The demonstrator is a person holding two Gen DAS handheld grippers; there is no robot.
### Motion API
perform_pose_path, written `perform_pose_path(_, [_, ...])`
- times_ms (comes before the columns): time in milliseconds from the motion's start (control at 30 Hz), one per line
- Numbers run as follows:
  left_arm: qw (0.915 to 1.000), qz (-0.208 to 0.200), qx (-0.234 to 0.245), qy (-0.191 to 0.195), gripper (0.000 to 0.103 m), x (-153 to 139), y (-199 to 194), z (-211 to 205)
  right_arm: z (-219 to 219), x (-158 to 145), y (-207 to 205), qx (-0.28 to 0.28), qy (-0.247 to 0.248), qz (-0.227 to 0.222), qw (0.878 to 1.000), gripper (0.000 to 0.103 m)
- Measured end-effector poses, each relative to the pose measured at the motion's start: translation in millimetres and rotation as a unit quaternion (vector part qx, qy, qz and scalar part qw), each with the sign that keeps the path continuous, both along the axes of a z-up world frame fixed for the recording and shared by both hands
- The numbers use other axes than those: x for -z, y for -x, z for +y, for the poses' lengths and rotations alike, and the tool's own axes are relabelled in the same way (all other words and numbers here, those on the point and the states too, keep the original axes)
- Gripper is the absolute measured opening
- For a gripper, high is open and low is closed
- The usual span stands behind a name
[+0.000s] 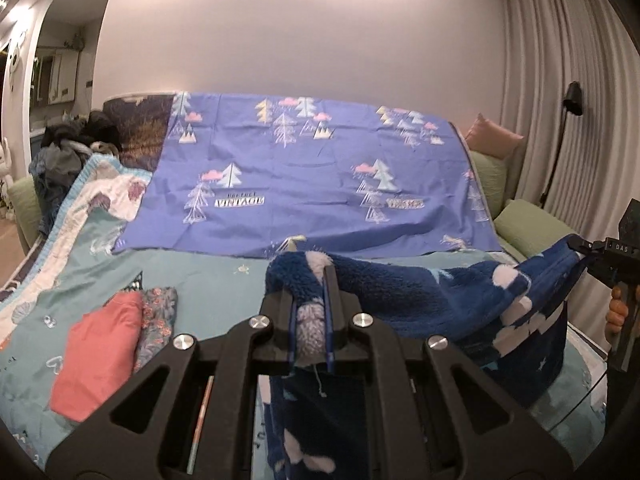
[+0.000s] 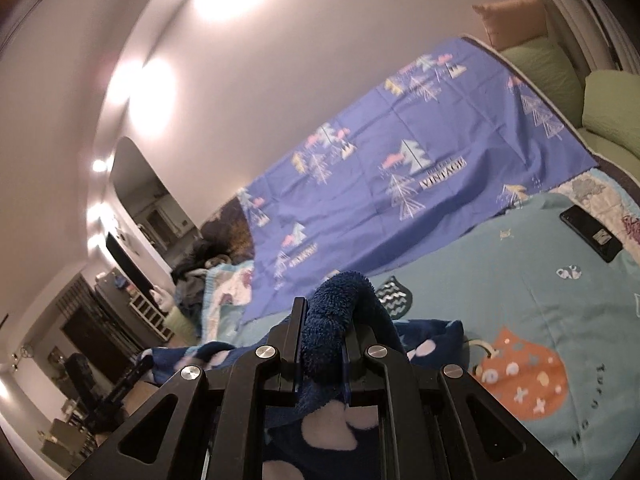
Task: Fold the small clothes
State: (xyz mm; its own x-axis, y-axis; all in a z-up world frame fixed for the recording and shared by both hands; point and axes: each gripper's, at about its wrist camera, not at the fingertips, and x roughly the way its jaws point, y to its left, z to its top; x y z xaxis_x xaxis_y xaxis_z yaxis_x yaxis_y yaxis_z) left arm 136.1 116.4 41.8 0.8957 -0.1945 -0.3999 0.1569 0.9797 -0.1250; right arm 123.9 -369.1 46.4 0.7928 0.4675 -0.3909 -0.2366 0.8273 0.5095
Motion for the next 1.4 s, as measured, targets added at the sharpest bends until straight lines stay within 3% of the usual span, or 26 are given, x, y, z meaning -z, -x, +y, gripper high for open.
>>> perform_pose_path(233, [0.9992,0.020,0.001,-0.035,0.012,35.5,-51.9,-10.5,3.4,35.6,-71.2,0.009,0.017,0.033,0.999,0.013])
perform_pose_path(467, [0.9956,0.082,0.003,-0.047,0.012,91.1,-108.4,-12.3,2.2,89.1,-123.0,0.026,0.034,0.085,0.995,0.013])
perform_pose_path(667, [0.9919,0.123,0.016,-0.028,0.014,127.8,-126.6,-2.9,-9.0,147.3,-153.0,0.045,0.047,0.157,0.986,0.015])
perform_pose_path(733, [0.9926,0.116,0.023,-0.029,0.015,128.7,-123.8,-4.3,-10.3,155.9,-153.4,0.044,0.047,0.165,0.984,0.015])
perform_pose_path(800, [0.9929,0.111,0.028,-0.030,0.022,124.8,-121.4,-4.8,-11.5,151.4,-150.7,0.044,0.043,0.161,0.985,0.021])
perform_pose_path(833, [0.9931,0.110,0.029,-0.031,0.033,121.7,-119.4,-5.1,-10.9,147.6,-148.7,0.043,0.040,0.160,0.985,0.026])
perform_pose_path(900, [0.9940,0.103,0.021,-0.028,0.050,111.6,-112.8,-3.6,-11.0,132.6,-137.1,0.049,0.029,0.149,0.987,0.050])
perform_pose_path(967, [0.9956,0.088,0.029,-0.018,0.051,96.2,-99.2,-2.1,-8.4,116.7,-121.3,0.055,0.029,0.131,0.989,0.057])
perform_pose_path(1100, [0.9974,0.059,0.037,-0.017,0.056,68.0,-68.4,-0.1,1.9,83.4,-84.2,0.039,0.055,0.105,0.992,0.057])
perform_pose_path(1233, [0.9956,0.049,0.072,-0.035,0.056,52.4,-37.6,-9.3,37.0,70.8,-48.1,0.002,0.136,0.104,0.985,0.057])
perform_pose_path(1333, [0.9878,0.075,0.121,-0.064,0.056,57.0,-22.5,-28.2,68.5,80.4,-29.7,-0.041,0.188,0.114,0.975,0.054])
perform_pose_path(1400, [0.9807,0.103,0.134,-0.099,0.056,69.5,-24.0,-45.0,88.3,92.9,-28.2,-0.059,0.218,0.131,0.965,0.043])
